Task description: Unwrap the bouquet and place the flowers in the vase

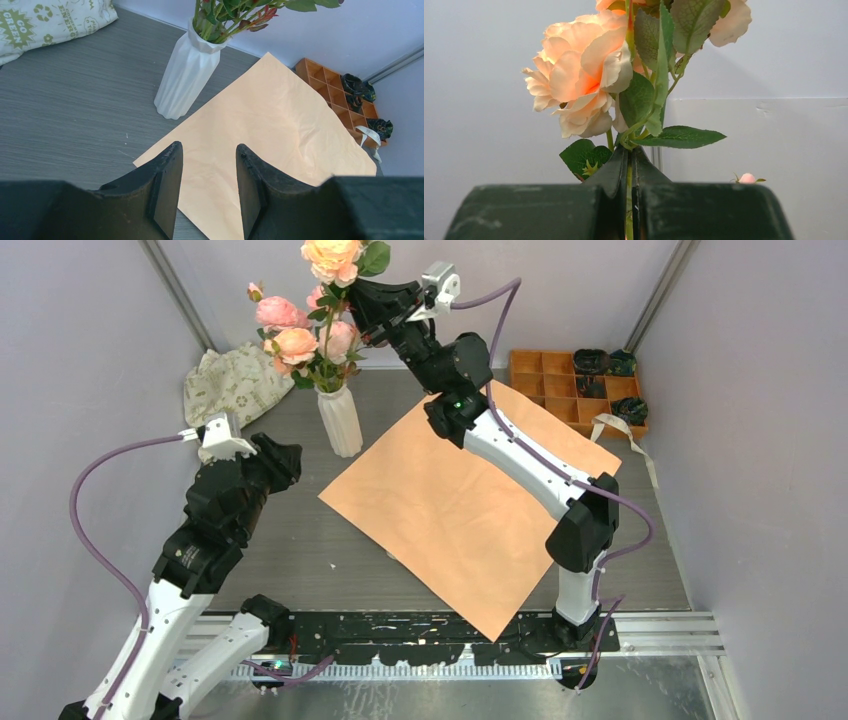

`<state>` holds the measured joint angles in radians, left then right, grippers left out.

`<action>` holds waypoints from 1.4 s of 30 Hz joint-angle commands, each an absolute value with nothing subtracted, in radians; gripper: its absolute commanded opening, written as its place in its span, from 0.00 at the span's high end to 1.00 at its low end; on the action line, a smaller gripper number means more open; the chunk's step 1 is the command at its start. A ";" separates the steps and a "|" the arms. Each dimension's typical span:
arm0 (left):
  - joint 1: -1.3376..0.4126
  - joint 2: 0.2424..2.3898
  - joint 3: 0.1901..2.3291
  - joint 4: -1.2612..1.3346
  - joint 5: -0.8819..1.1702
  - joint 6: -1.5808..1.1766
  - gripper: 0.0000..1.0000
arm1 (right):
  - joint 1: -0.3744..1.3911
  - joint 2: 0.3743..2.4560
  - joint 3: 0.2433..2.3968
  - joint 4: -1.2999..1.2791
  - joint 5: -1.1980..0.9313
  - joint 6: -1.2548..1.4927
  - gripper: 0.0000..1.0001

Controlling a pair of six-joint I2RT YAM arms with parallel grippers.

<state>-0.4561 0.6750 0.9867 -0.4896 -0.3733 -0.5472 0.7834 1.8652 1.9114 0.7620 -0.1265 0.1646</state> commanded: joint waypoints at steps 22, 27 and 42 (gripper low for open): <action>-0.458 0.691 0.994 -0.437 -0.363 -0.560 0.56 | 0.784 1.930 1.838 0.686 -0.054 0.195 0.99; -0.459 0.694 0.993 -0.438 -0.361 -0.560 0.56 | 0.783 1.998 1.874 0.657 -0.057 0.199 0.99; -0.458 0.688 0.990 -0.443 -0.367 -0.561 0.55 | 0.784 2.076 1.862 0.621 -0.051 0.220 0.99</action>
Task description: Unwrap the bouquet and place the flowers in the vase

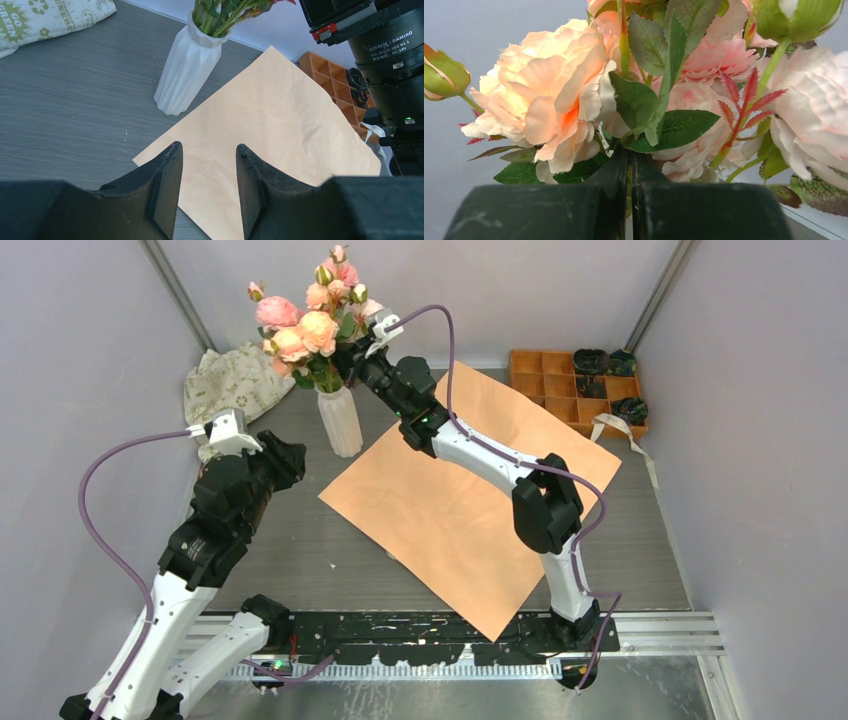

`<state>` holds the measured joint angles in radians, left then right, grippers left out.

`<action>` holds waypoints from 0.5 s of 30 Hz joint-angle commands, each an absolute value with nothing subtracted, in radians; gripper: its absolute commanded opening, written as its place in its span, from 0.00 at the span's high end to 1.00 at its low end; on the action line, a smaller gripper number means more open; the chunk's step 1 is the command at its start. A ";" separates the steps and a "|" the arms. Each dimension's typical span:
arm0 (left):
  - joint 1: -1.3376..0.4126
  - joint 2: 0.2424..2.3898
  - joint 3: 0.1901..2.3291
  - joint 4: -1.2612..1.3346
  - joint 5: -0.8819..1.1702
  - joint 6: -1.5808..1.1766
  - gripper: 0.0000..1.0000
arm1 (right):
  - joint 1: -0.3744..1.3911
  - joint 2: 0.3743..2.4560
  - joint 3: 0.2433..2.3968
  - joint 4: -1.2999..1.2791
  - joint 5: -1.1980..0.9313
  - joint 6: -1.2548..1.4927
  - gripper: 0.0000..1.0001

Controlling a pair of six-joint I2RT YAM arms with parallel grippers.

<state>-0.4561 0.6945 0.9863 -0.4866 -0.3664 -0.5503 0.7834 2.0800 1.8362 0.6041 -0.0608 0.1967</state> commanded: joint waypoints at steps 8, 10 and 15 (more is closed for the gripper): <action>-0.459 0.689 0.988 -0.444 -0.363 -0.567 0.55 | 0.790 2.081 1.843 0.588 -0.043 0.234 0.98; -0.459 0.689 0.988 -0.445 -0.362 -0.567 0.56 | 0.791 2.079 1.841 0.582 -0.038 0.239 0.91; -0.459 0.678 0.986 -0.448 -0.363 -0.569 0.55 | 0.796 2.066 1.822 0.583 -0.031 0.246 0.59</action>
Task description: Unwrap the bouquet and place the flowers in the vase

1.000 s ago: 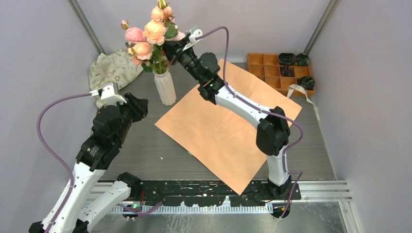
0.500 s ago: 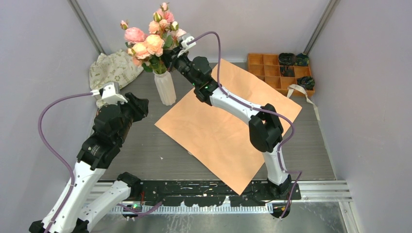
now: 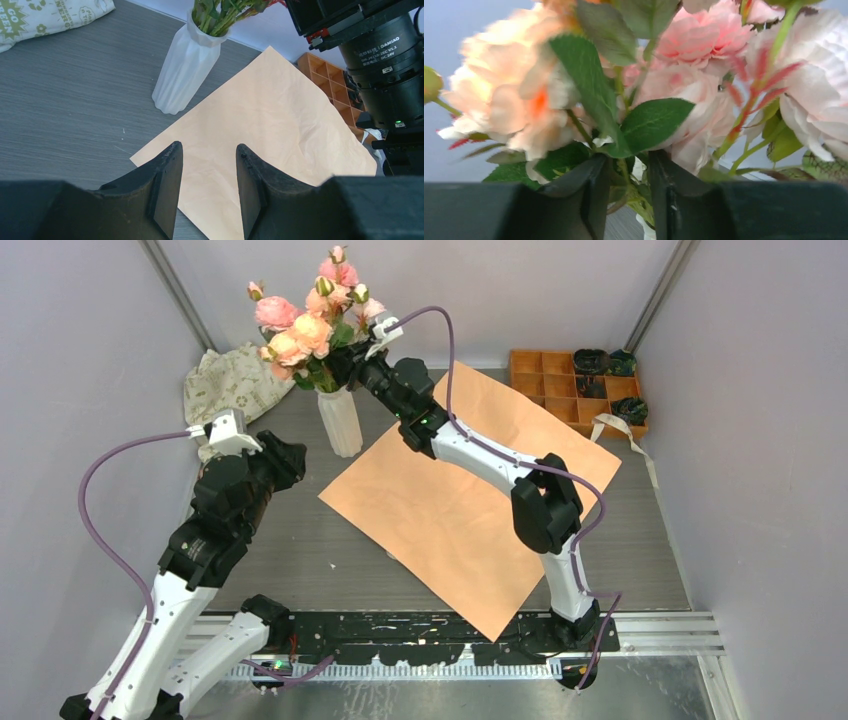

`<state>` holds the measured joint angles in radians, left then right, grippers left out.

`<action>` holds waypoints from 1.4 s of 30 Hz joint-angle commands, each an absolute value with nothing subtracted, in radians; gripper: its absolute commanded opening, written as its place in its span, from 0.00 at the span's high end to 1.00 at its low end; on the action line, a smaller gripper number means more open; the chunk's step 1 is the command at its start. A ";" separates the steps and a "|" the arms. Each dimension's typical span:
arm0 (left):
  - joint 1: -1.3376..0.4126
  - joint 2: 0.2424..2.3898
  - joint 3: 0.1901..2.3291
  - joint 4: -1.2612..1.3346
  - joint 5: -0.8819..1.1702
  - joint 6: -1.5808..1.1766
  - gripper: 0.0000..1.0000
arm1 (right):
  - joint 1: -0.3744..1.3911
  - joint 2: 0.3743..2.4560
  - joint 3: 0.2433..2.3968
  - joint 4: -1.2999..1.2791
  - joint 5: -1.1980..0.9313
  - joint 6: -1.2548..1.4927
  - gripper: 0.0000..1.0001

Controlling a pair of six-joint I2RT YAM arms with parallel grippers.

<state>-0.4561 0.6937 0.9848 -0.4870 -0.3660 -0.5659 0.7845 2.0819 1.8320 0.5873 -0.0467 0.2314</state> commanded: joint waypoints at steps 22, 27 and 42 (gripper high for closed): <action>-0.459 0.677 0.994 -0.448 -0.373 -0.565 0.56 | 0.808 1.884 1.632 0.608 -0.003 0.252 0.21; -0.458 0.670 0.995 -0.455 -0.378 -0.563 0.56 | 0.808 1.852 1.583 0.610 0.061 0.252 0.19; -0.459 0.642 1.008 -0.483 -0.405 -0.555 0.56 | 0.811 1.438 1.151 0.397 0.493 0.282 0.01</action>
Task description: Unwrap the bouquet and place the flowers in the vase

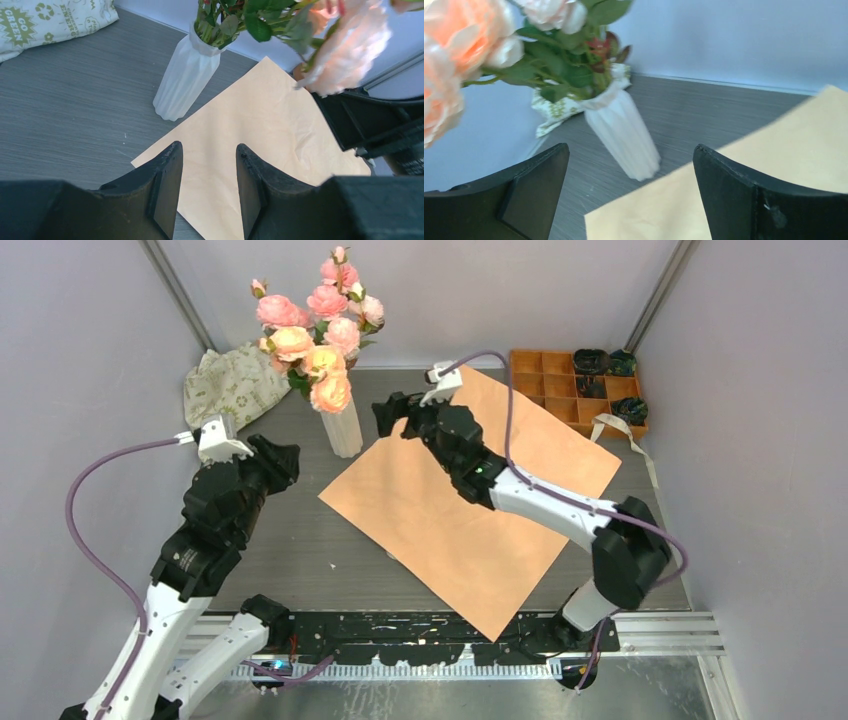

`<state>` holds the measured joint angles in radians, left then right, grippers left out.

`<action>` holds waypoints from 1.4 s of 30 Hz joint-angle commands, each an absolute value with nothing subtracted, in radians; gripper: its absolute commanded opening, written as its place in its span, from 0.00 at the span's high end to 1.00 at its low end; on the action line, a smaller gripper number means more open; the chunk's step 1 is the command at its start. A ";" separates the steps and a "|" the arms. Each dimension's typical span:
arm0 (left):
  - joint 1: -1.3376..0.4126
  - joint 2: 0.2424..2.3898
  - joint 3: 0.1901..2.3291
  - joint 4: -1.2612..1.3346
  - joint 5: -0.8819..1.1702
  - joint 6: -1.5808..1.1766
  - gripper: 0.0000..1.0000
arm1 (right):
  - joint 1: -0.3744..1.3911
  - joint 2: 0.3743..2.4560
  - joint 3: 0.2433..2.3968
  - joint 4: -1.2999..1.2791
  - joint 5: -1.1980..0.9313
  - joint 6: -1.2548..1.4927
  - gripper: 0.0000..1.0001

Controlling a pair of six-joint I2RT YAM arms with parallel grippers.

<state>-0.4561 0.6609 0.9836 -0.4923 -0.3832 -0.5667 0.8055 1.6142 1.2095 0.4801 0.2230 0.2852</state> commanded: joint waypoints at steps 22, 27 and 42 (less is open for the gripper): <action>-0.459 0.569 1.081 -0.658 -0.625 -0.586 0.55 | 0.810 1.121 0.975 0.189 1.192 0.147 0.01; -0.459 0.547 1.087 -0.684 -0.650 -0.588 0.55 | 0.810 1.117 0.972 0.160 1.211 0.152 0.01; -0.459 0.533 1.097 -0.700 -0.655 -0.591 0.56 | 0.810 1.088 0.965 0.109 1.274 0.162 0.01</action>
